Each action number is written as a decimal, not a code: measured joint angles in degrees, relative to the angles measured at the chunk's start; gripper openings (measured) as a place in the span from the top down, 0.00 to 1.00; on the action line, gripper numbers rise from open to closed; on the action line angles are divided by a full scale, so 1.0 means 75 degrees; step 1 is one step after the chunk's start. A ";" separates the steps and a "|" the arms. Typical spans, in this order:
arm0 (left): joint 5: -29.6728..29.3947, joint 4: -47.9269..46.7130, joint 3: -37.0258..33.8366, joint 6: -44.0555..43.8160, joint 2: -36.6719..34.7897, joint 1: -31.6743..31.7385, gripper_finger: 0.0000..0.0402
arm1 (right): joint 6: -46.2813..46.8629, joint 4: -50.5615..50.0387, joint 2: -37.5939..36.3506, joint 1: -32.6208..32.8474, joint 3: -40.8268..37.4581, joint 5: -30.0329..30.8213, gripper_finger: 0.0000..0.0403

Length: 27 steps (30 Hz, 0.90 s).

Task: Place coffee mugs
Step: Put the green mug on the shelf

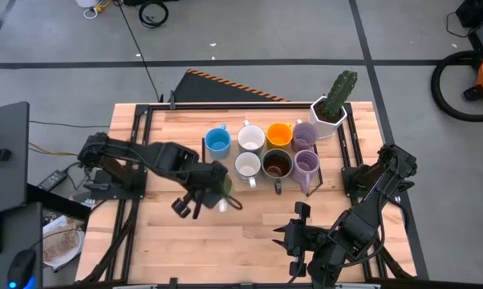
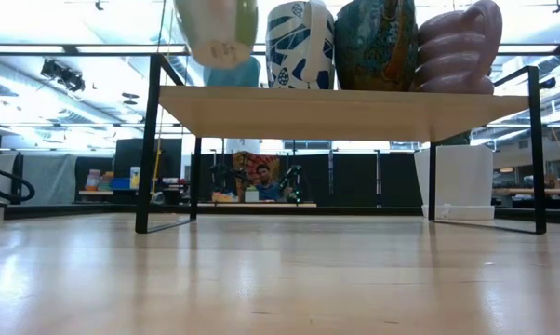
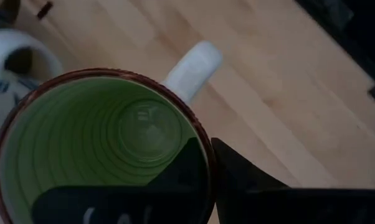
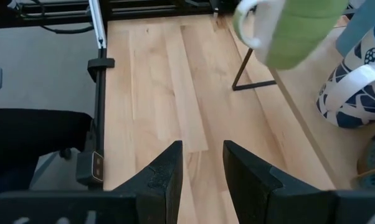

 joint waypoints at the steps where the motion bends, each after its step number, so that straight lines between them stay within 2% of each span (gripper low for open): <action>1: -0.0002 -0.0088 0.0000 0.0100 0.0000 0.0081 0.94 | 0.0038 -0.0002 0.0000 0.0000 0.0000 0.0000 0.70; 6: 0.0321 -0.0453 0.0000 0.0472 0.0000 0.0570 0.94 | 0.0179 -0.0006 0.0000 -0.0036 0.0000 0.0000 0.70; 11: 0.0250 -0.0501 -0.0003 0.0852 0.0000 0.1012 0.94 | 0.0190 -0.0027 0.0000 -0.0044 0.0000 -0.0082 0.70; 15: 0.0600 -0.0415 -0.0325 0.1032 -0.0007 0.1370 0.94 | 0.0297 -0.0345 0.0000 -0.0044 0.0000 -0.0235 0.70; 17: 0.0470 -0.0409 -0.0516 0.1085 -0.0002 0.1502 0.94 | 0.0489 -0.0578 0.0000 -0.0044 0.0000 -0.0231 0.70; 27: 0.0523 -0.0111 -0.0638 0.1461 -0.0012 0.1797 0.93 | 0.0895 -0.0857 -0.0003 -0.0047 0.0000 -0.0207 0.70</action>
